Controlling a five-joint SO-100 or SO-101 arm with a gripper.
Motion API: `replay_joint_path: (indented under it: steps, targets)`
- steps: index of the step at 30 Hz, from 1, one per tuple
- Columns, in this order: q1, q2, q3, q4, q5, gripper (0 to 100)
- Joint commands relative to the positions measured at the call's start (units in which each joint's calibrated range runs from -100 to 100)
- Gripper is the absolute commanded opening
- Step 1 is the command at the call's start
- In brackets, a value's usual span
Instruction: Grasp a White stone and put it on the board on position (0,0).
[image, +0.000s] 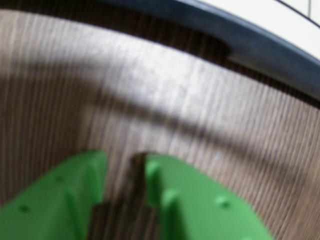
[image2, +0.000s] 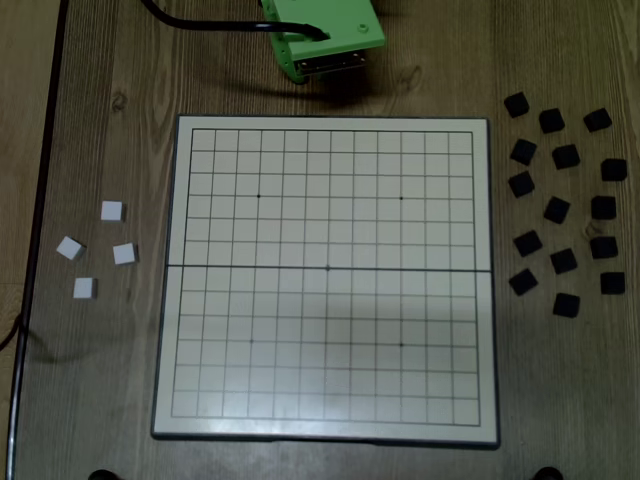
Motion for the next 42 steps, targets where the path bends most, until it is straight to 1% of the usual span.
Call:
replay_joint_path:
  steps: [1,18,22,26,29,31,35,42]
  targets:
    - [0.36,0.62,0.63,2.54,0.15,8]
    - [0.27,0.62,0.63,2.54,-0.05,8]
    - [3.91,1.05,0.63,2.37,-0.93,6]
    - [6.00,8.00,-0.15,-1.43,-2.30,6]
    - [7.82,14.95,-3.34,-6.97,-4.15,6]
    - [8.91,20.80,-7.49,-9.53,-4.54,6]
    - [10.28,33.26,-21.31,-9.70,-5.13,6]
    - [13.37,54.38,-51.06,-0.44,-5.96,6]
